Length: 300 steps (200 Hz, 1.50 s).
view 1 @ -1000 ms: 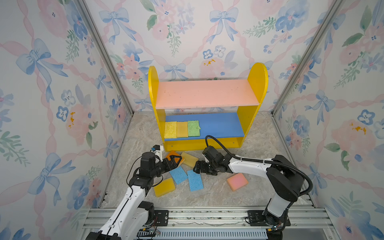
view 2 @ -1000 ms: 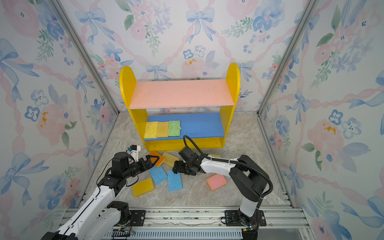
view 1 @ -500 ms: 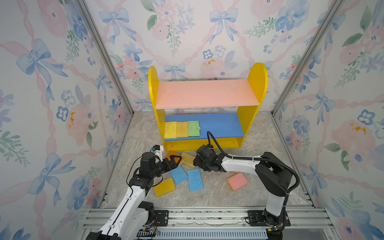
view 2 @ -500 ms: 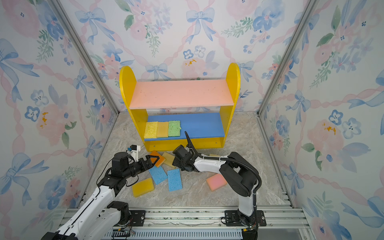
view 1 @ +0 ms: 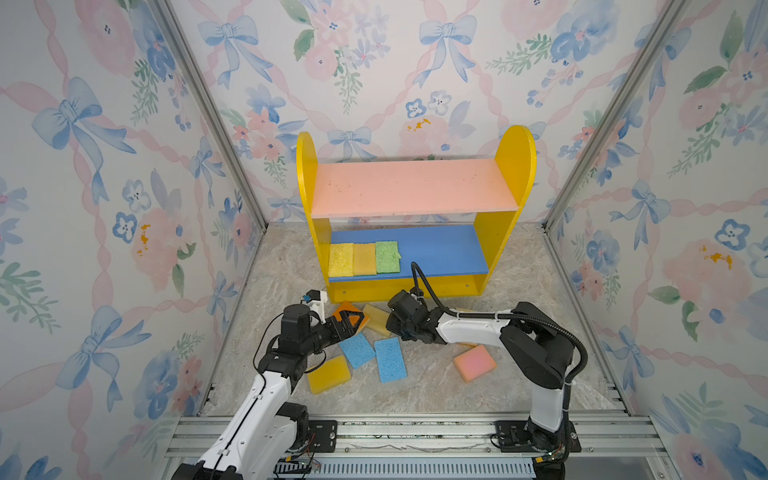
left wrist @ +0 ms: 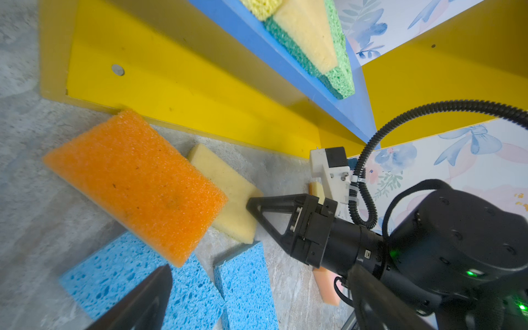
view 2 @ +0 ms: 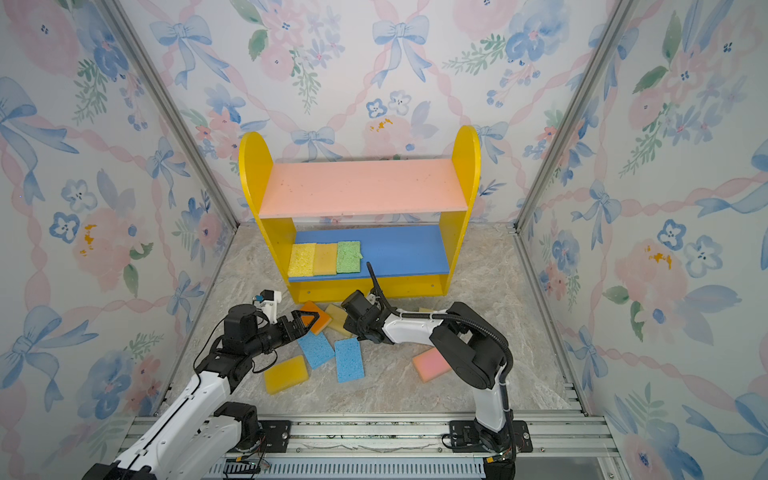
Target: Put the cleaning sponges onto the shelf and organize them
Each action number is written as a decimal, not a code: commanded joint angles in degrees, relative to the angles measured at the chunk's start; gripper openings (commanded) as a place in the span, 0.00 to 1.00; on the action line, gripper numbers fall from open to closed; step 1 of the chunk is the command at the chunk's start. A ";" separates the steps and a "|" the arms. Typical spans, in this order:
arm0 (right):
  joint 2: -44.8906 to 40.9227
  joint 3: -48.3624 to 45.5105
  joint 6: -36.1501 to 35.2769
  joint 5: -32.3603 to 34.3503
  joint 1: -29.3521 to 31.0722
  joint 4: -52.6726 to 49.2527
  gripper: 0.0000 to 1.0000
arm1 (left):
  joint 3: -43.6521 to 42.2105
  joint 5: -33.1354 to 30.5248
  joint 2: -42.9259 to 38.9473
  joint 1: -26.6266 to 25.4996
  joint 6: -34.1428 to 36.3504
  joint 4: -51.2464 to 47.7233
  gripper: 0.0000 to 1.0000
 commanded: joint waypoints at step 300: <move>-38.30 -14.54 -8.36 -4.89 -3.75 -11.34 0.20 | -0.31 -16.35 8.93 -28.68 -20.43 32.20 0.73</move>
